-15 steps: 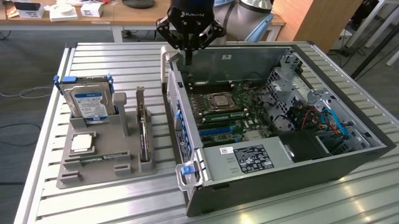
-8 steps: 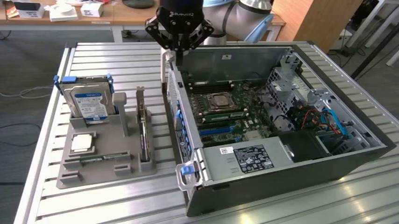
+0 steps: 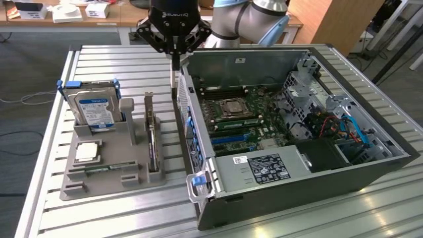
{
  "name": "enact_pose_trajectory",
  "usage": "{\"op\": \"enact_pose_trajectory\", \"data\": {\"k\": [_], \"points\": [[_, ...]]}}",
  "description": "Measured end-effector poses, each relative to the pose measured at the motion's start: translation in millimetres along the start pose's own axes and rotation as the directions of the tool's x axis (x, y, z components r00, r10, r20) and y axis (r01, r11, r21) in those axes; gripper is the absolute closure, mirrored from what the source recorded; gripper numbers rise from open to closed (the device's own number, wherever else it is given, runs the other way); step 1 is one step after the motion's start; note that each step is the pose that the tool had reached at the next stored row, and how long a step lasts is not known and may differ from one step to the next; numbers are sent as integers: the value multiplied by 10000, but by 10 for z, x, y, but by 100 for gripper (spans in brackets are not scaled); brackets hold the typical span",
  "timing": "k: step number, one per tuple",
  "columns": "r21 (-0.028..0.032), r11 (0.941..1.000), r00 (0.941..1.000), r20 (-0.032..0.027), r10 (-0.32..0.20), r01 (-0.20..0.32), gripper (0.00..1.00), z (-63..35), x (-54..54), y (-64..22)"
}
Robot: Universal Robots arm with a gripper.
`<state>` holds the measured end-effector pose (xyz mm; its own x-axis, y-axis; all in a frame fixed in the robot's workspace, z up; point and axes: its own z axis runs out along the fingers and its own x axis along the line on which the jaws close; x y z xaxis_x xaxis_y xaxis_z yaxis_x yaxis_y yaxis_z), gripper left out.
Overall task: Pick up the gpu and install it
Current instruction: 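Reach for the gpu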
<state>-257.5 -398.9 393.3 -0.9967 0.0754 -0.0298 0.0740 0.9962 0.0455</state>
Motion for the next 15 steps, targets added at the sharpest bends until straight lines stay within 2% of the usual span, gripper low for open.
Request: {"op": "enact_pose_trajectory", "data": {"k": [10,15], "points": [[-2,10000,10000,24,-2,2,89,-11,340,-25],[-3,10000,10000,31,0,0,89,-15,463,-34]]}}
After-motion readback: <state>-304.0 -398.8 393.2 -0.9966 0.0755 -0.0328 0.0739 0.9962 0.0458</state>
